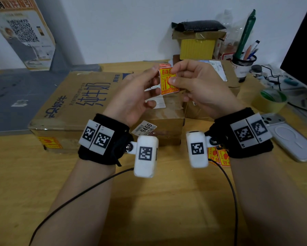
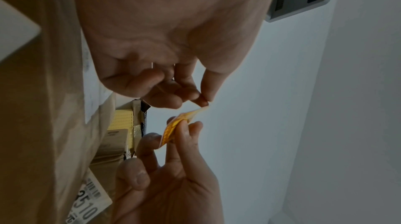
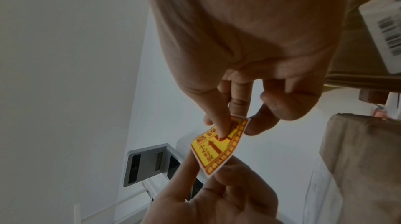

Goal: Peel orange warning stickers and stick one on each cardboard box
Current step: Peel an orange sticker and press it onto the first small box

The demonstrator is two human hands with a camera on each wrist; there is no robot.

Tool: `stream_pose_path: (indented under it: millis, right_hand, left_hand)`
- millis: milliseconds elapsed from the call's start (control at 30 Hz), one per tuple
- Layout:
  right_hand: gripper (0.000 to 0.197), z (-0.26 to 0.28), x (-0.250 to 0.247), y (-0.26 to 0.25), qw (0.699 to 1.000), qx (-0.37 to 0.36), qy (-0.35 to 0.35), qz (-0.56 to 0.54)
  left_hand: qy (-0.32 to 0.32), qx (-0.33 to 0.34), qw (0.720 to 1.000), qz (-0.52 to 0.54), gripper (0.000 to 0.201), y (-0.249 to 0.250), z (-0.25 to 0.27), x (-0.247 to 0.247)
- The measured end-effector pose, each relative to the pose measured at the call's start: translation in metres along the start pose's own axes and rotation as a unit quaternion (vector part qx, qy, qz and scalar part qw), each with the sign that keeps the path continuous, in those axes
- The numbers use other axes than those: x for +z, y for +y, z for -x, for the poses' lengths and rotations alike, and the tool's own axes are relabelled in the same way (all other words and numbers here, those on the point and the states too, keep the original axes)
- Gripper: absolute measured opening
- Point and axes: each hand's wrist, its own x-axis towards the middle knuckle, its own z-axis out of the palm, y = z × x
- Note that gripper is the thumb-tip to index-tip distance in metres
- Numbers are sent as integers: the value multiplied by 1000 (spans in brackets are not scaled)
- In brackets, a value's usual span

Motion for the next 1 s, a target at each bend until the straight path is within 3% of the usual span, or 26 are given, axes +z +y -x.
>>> stream_pose_path:
  millis: [200,500,1000]
  right_hand:
    - [21,0,-1,0,1000,-1,1,1]
    - [21,0,-2,0,1000,0,3,-6]
    - [21,1,-1,-1,1000,1,5,11]
  left_hand:
    - [-4,-2,1000,11,34,1,-1,-2]
    - [15,-5,1000,17,16,-1,-2,-3]
    - [10,-4,1000,20,20,0,-1,-2]
